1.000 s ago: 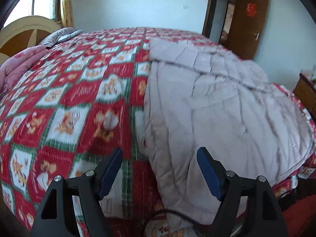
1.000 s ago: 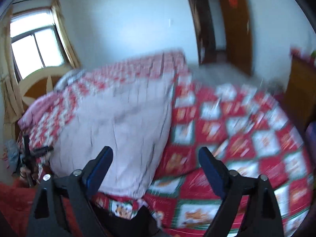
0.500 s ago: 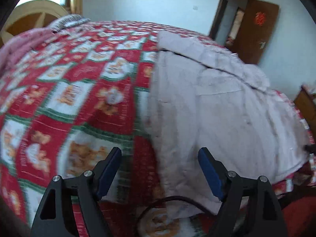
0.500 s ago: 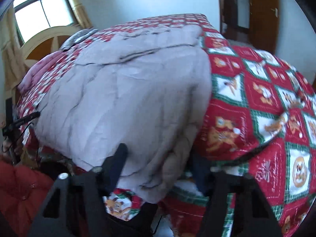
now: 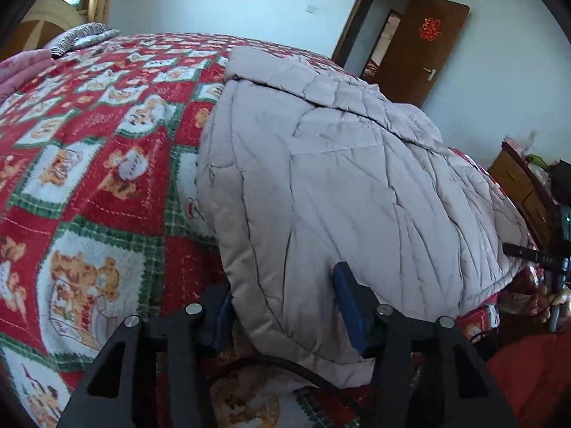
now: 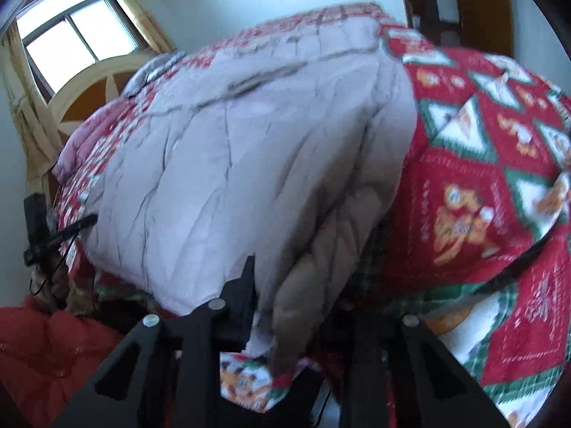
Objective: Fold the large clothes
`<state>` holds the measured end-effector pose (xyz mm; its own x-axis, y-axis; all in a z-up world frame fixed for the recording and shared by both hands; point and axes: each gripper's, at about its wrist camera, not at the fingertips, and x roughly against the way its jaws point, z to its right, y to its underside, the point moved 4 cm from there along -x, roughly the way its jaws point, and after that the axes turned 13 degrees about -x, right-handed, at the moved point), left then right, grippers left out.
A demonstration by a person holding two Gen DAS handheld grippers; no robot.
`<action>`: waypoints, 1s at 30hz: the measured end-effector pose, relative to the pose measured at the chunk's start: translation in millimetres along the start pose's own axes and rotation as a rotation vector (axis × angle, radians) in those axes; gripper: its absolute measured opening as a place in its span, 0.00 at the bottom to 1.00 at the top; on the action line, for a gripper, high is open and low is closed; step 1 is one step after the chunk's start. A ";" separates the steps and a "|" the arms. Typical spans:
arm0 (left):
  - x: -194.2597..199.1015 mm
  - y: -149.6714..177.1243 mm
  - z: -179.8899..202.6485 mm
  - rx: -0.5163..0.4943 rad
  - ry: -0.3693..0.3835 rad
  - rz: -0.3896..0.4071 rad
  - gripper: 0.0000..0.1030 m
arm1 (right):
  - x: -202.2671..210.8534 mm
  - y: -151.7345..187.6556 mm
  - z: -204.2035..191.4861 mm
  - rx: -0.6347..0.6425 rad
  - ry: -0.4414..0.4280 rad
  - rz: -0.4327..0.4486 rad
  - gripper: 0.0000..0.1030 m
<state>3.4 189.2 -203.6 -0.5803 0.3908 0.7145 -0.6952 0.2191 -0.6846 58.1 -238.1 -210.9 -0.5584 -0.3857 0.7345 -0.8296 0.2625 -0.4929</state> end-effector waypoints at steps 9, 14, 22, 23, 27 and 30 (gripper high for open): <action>2.8 -12.7 18.2 -0.050 -0.042 0.060 0.19 | 16.5 0.3 0.6 -0.069 -0.065 0.061 0.13; 50.7 -37.7 27.6 -0.058 0.101 0.223 0.15 | 58.9 -3.5 -9.5 -0.107 -0.194 0.119 0.13; 150.1 -87.5 52.5 -0.071 0.271 0.498 0.15 | 145.9 -2.4 -30.8 -0.139 -0.333 0.238 0.13; 156.7 -95.6 50.7 -0.048 0.273 0.513 0.15 | 159.5 -8.2 -34.3 -0.143 -0.354 0.264 0.13; 150.8 -144.4 32.3 0.066 0.231 0.477 0.15 | 181.1 -51.0 -45.4 -0.153 -0.416 0.324 0.13; 123.5 -184.2 7.8 0.152 0.146 0.402 0.15 | 177.8 -101.4 -54.0 -0.148 -0.407 0.355 0.13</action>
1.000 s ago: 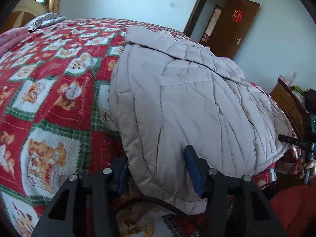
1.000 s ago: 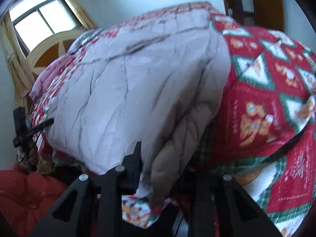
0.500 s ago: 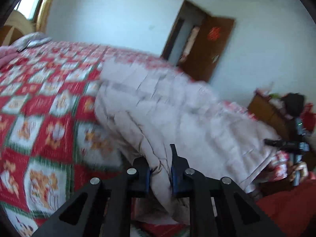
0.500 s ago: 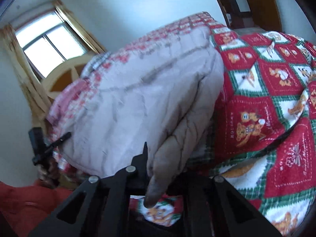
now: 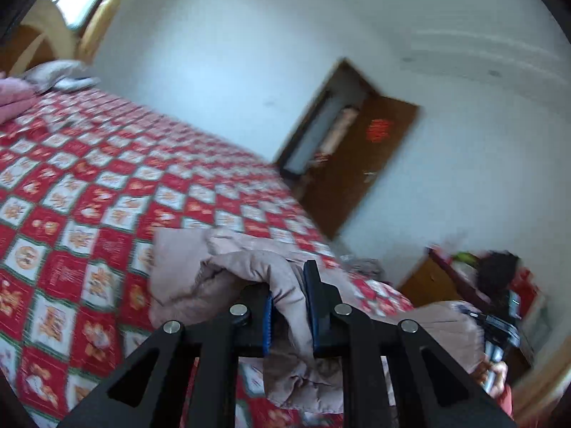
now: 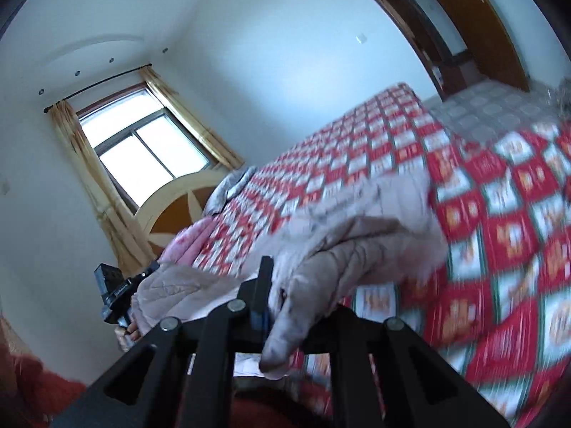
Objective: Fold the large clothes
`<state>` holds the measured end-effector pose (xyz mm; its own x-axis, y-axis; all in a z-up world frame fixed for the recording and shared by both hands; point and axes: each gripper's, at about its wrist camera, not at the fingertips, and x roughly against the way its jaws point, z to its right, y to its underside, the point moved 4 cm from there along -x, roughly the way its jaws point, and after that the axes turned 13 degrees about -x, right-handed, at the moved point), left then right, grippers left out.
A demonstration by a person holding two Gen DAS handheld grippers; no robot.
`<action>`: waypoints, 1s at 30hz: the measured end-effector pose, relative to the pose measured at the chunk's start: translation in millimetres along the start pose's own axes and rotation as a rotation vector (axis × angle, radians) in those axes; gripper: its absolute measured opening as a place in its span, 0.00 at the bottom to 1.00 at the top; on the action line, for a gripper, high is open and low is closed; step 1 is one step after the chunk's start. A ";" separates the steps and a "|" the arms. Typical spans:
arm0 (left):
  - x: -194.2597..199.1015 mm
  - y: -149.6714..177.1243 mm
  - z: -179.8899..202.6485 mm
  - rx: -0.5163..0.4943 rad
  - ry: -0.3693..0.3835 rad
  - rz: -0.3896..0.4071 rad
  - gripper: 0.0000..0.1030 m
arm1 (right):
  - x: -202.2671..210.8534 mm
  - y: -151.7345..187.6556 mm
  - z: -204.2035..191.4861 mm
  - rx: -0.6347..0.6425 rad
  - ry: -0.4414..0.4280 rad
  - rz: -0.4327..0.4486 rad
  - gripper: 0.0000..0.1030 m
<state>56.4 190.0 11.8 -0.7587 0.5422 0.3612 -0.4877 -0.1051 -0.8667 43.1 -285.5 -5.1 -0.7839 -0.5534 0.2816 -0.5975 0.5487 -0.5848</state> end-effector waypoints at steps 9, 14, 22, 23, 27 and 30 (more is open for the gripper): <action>-184.2 -45.6 -88.0 0.142 -0.314 -0.229 0.17 | -155.6 -115.6 50.0 -0.084 0.157 0.031 0.13; -276.1 -23.1 -141.8 0.155 -0.500 -0.401 0.20 | -241.0 -129.8 115.6 -0.129 0.343 0.079 0.19; -325.8 20.2 -168.0 0.129 -0.508 -0.360 0.23 | -290.2 -110.7 185.1 -0.100 0.440 0.079 0.24; -326.7 27.1 -169.3 0.129 -0.512 -0.312 0.23 | -288.4 -107.2 189.4 -0.101 0.419 0.110 0.24; -348.8 26.7 -156.6 0.017 -0.627 -0.353 0.23 | -303.1 -105.3 189.9 -0.065 0.482 0.079 0.24; -349.9 25.6 -158.0 0.016 -0.622 -0.360 0.23 | -305.0 -105.5 190.7 -0.074 0.485 0.073 0.24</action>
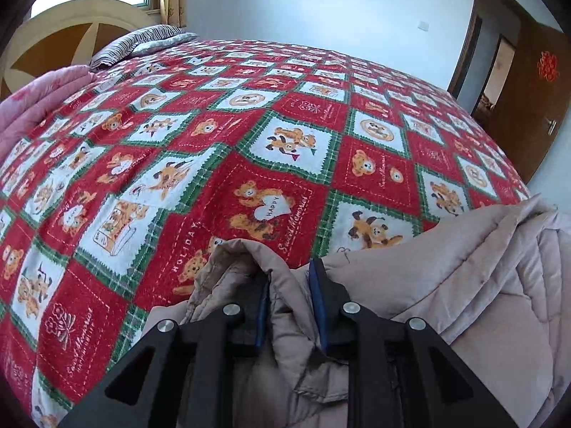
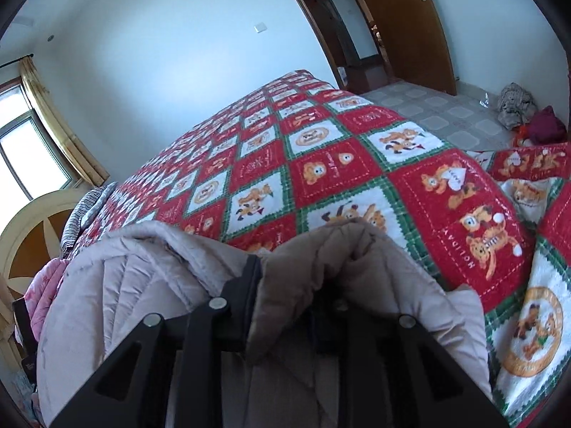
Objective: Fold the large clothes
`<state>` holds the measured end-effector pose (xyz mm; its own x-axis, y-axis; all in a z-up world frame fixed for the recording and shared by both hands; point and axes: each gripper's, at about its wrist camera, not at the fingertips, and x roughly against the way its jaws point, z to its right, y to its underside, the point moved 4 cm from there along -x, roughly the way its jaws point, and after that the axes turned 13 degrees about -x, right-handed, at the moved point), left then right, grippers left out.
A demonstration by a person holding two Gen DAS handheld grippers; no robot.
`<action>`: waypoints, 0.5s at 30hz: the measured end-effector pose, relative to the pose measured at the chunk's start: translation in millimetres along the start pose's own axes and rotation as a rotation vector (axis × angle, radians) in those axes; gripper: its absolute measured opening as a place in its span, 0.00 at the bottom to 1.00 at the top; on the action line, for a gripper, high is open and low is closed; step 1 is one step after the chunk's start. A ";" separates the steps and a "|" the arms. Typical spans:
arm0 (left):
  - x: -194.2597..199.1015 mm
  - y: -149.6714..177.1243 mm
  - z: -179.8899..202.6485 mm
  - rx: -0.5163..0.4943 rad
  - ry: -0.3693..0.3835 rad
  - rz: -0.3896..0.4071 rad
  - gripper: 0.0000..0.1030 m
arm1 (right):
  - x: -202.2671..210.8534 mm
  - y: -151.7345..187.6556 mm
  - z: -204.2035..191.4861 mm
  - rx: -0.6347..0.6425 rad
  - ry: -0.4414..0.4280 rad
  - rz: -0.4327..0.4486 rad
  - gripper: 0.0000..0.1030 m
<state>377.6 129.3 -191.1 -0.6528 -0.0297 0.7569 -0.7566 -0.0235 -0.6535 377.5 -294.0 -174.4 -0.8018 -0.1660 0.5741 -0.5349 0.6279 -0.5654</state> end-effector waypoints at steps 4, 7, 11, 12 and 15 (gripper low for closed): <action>7.9 -4.3 -18.1 0.052 0.134 -0.086 0.25 | -0.2 -7.7 -2.9 -0.029 0.021 -0.102 0.25; 45.1 -18.6 -42.5 0.104 0.212 -0.048 0.32 | 39.0 -23.7 -14.4 -0.046 -0.060 -0.064 0.39; 104.8 -40.4 -53.5 0.127 0.301 0.053 0.43 | 118.7 -41.0 -47.8 0.040 -0.116 0.165 1.00; 111.2 -44.1 -45.8 0.093 0.272 0.059 0.43 | 136.0 -40.6 -61.2 0.092 -0.135 0.216 1.00; 123.5 -53.3 -14.8 -0.033 0.203 0.087 0.52 | 161.7 -30.1 -90.9 0.199 -0.132 0.294 1.00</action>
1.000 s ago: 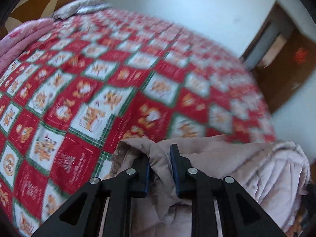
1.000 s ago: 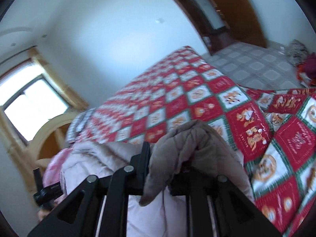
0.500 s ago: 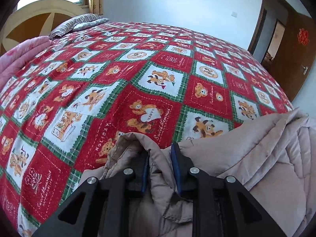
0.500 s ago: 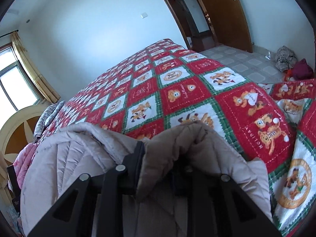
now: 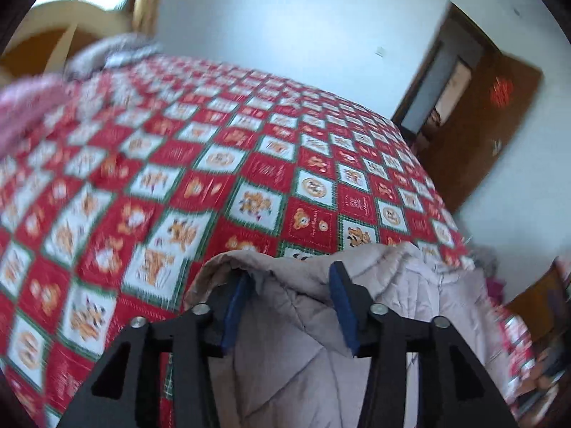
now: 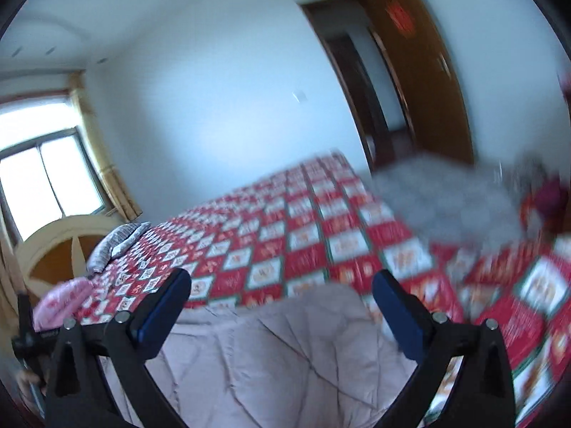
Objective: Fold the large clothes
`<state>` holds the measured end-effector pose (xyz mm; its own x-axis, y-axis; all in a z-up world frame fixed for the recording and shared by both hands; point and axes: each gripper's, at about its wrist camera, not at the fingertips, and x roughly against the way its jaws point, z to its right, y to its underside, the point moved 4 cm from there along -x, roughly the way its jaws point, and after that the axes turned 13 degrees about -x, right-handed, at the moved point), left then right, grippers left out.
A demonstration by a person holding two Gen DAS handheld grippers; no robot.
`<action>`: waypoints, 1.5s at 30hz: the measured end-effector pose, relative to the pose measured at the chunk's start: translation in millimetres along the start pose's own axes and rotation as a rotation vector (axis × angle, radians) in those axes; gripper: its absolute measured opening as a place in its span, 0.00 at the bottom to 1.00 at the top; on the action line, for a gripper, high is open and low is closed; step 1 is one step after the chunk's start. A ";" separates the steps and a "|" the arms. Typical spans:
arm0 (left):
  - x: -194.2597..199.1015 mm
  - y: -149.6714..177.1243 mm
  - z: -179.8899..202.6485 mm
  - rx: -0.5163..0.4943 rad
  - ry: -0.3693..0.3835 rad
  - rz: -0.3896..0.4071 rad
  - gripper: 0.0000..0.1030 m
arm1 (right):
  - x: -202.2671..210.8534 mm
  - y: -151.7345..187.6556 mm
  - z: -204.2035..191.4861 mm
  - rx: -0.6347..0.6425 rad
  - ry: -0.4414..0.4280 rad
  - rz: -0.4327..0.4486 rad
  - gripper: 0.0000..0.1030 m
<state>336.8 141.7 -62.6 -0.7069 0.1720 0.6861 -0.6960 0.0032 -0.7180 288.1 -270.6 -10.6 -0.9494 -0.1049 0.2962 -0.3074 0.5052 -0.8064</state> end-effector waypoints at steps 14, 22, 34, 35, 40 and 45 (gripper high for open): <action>24.7 -13.9 -18.8 0.133 0.057 0.046 0.73 | -134.1 143.3 -58.5 0.213 0.016 -0.436 0.55; -68.7 -29.4 95.2 -0.184 -0.072 0.021 0.73 | -154.6 176.2 -42.0 0.267 0.091 -0.471 0.56; -148.4 28.3 86.9 -0.196 -0.191 0.013 0.83 | -154.2 166.0 -34.9 0.147 0.051 -0.485 0.56; -150.2 29.4 90.8 -0.211 -0.212 0.008 0.83 | -149.4 163.3 -37.4 0.153 0.069 -0.493 0.55; -155.3 31.3 94.0 -0.233 -0.244 -0.011 0.84 | -105.6 134.9 -30.9 0.215 0.152 -0.380 0.55; -155.2 31.5 95.8 -0.242 -0.253 -0.011 0.84 | -113.3 145.9 8.6 0.224 0.229 -0.403 0.55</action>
<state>412.5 20.7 -180.5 -0.7295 -0.0784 0.6795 -0.6751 0.2423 -0.6968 350.3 -192.4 -166.2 -0.7215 -0.0509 0.6905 -0.6764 0.2648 -0.6873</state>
